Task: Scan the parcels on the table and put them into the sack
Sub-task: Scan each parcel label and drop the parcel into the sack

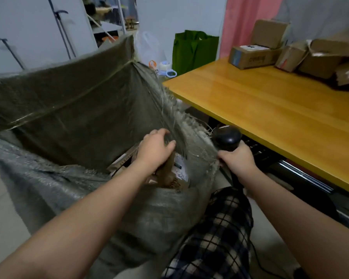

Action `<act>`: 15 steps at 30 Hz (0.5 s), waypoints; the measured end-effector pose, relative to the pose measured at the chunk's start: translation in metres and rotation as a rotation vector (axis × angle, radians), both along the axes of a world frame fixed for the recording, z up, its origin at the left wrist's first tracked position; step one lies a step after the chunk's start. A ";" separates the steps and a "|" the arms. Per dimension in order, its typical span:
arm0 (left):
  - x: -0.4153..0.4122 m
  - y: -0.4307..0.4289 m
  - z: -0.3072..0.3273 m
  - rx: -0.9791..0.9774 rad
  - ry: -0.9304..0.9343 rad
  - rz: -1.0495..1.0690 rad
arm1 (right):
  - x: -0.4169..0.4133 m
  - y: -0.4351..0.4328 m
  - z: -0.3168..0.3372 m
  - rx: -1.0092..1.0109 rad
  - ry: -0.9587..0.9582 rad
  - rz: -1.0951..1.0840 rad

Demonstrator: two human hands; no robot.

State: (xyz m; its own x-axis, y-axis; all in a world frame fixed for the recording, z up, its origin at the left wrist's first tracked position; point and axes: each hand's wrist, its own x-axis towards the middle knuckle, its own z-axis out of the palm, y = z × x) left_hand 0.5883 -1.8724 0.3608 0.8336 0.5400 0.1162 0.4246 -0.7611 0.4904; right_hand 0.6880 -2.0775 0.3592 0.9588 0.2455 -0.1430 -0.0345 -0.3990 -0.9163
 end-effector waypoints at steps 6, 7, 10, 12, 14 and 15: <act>0.048 -0.060 0.046 0.025 -0.100 -0.233 | 0.010 -0.054 0.027 0.160 -0.112 -0.060; 0.059 -0.074 0.052 0.034 -0.109 -0.275 | 0.012 -0.069 0.035 0.173 -0.127 -0.090; 0.091 -0.126 0.068 0.030 -0.121 -0.420 | 0.019 -0.123 0.057 0.200 -0.136 -0.197; 0.115 -0.166 0.078 0.024 -0.126 -0.518 | 0.024 -0.165 0.072 0.207 -0.160 -0.289; 0.139 -0.209 0.086 0.032 -0.147 -0.605 | 0.029 -0.208 0.085 0.206 -0.198 -0.393; 0.149 -0.229 0.089 0.033 -0.155 -0.646 | 0.031 -0.229 0.090 0.199 -0.220 -0.454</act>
State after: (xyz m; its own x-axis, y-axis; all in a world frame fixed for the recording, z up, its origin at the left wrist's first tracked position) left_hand 0.7376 -2.1013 0.4498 0.9608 -0.0687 0.2684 -0.1956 -0.8545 0.4812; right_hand 0.7189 -2.3068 0.4495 0.9769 -0.1983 0.0800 0.0382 -0.2067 -0.9777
